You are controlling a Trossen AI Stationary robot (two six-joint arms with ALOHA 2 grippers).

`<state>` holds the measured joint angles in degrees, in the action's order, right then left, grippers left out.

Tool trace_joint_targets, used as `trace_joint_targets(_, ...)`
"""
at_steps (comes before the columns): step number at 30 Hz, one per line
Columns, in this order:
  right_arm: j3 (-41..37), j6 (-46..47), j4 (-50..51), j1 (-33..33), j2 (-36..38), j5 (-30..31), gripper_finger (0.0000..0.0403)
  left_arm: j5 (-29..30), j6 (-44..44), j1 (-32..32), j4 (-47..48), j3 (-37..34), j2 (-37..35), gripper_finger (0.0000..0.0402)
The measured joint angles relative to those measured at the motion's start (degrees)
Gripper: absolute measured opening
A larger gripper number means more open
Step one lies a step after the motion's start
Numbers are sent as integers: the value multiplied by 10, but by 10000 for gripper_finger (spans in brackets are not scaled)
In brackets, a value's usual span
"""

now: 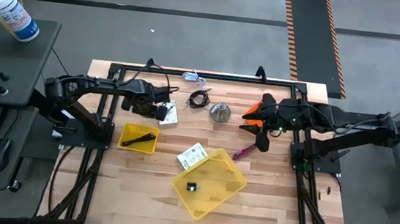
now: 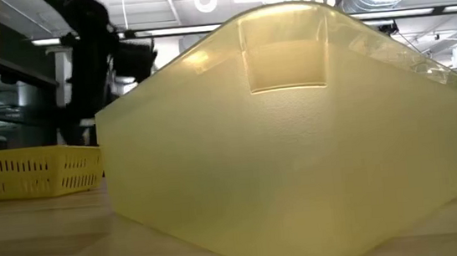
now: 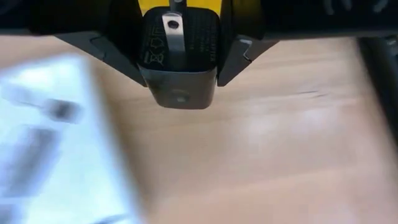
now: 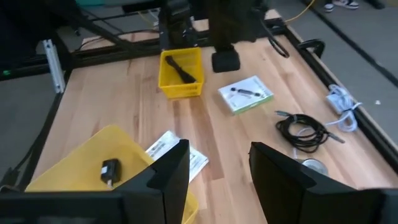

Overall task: Pick and place items into bin
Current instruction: Put the black charger adapter into the right yellow bin

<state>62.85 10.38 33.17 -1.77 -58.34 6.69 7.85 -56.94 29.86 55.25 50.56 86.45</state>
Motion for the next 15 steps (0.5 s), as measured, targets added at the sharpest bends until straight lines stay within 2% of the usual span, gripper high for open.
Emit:
trace_joint_targets(3, 0, -4, 0, 12, 13, 9, 158, -8, 0, -42, 0, 51, 0, 120)
trace_joint_targets(9, 0, -1, 0, 46, 37, 19, 162, -12, -35, -150, -16, 156, -1, 153)
trace_joint_targets(15, 0, 23, 1, 72, 32, 17, 157, -9, -48, -258, -169, 213, -1, 145)
